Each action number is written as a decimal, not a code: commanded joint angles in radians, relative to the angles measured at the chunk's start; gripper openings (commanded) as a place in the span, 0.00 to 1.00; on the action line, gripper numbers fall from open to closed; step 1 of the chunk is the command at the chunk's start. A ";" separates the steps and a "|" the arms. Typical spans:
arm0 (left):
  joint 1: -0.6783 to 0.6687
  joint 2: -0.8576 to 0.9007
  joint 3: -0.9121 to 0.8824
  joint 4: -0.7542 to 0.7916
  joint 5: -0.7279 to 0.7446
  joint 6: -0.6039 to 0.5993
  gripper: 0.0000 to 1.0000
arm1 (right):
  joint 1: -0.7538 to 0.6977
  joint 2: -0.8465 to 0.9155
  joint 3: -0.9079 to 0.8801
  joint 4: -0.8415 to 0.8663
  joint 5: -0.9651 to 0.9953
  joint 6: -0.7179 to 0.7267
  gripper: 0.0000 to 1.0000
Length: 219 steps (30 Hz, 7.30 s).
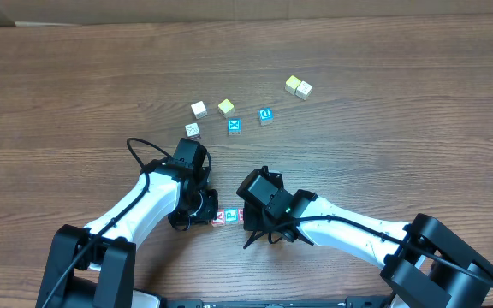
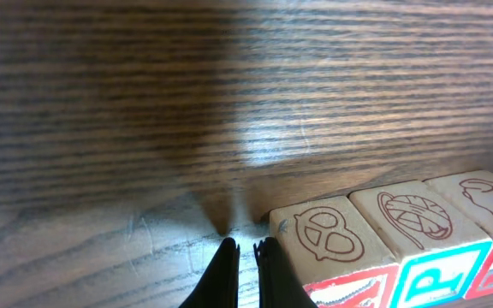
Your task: Flip 3 blocks
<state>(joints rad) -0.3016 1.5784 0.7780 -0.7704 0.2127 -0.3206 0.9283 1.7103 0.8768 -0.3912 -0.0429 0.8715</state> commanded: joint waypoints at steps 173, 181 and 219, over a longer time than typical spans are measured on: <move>-0.103 0.003 -0.008 -0.003 0.050 -0.172 0.04 | -0.140 0.076 0.013 0.226 -0.063 -0.323 0.04; -0.140 0.003 -0.008 0.012 0.049 -0.169 0.04 | -0.140 0.076 0.013 0.237 -0.063 -0.323 0.04; -0.164 0.004 -0.008 0.021 0.047 -0.157 0.04 | -0.140 0.089 0.013 0.232 -0.063 -0.323 0.04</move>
<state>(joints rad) -0.4480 1.5784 0.7486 -0.7666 0.2428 -0.4969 0.7795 1.7916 0.8764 -0.1658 -0.0731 0.5465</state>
